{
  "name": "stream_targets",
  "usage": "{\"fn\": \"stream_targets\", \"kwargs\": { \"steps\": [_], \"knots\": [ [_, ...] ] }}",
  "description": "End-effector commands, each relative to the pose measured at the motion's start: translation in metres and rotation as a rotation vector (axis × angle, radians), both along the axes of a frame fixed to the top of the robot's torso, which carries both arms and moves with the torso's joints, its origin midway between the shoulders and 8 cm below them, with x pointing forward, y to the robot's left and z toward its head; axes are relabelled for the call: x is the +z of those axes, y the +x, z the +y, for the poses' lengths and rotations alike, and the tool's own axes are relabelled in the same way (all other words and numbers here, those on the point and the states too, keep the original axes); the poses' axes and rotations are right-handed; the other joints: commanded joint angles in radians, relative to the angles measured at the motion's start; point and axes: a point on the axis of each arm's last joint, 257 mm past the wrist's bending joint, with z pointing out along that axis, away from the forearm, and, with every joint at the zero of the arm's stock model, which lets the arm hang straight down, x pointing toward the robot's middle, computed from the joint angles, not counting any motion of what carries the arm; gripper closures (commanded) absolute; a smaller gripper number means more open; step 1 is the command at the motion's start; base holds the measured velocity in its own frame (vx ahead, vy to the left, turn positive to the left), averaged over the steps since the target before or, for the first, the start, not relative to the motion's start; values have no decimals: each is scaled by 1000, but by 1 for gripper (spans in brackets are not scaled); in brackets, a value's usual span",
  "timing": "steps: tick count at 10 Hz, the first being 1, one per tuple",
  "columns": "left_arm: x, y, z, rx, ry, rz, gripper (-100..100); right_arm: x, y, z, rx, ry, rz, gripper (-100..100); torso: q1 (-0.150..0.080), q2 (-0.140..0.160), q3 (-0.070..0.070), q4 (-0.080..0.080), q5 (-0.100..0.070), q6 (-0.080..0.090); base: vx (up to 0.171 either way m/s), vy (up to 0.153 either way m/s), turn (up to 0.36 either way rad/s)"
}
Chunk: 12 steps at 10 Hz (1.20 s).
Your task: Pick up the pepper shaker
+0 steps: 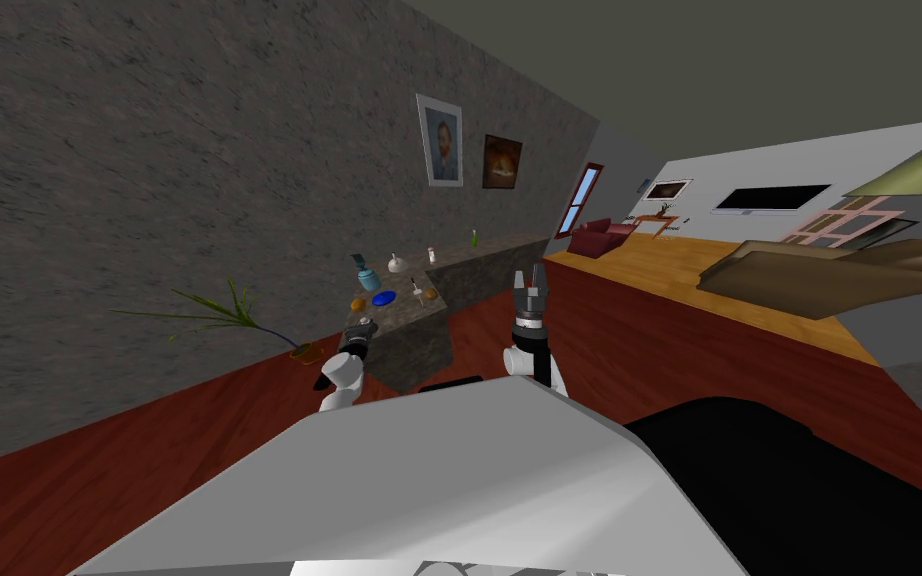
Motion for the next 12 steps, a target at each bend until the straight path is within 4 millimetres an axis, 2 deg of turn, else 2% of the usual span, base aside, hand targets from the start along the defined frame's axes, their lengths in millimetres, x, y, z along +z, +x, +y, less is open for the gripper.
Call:
{"fn": "stream_targets", "kwargs": {
  "steps": [1,3,6,7,8,11,12],
  "knots": [
    [-5,-3,2,12,-28,3,100,0,0,0,0,0,0,0,0,0,0,0,0,0,-6,-6,6],
    [-7,-17,-7,24,8,16,100,0,0,0,0,0,0,0,5,-1,-1,-2,2,-1,27,55,-34],
    [-8,-18,-7,32,-18,11,100,0,0,0,0,0,0,0,7,-3,-4,-4,3,-3,9,13,-1],
    [-2,-26,-11,41,16,4,100,0,0,0,0,0,0,0,7,-3,-4,-5,4,-3,16,38,-45],
    [-5,-31,-17,42,12,7,100,0,0,0,0,0,0,0,10,-4,-4,-5,4,-3,25,53,-31],
    [-5,-31,-17,49,-10,0,100,0,0,0,0,0,0,0,9,-5,-5,-5,4,-4,13,18,1],
    [2,-41,-25,56,21,-14,100,0,0,0,0,0,0,0,9,-5,-5,-6,4,-4,31,46,-45]
  ]
}}
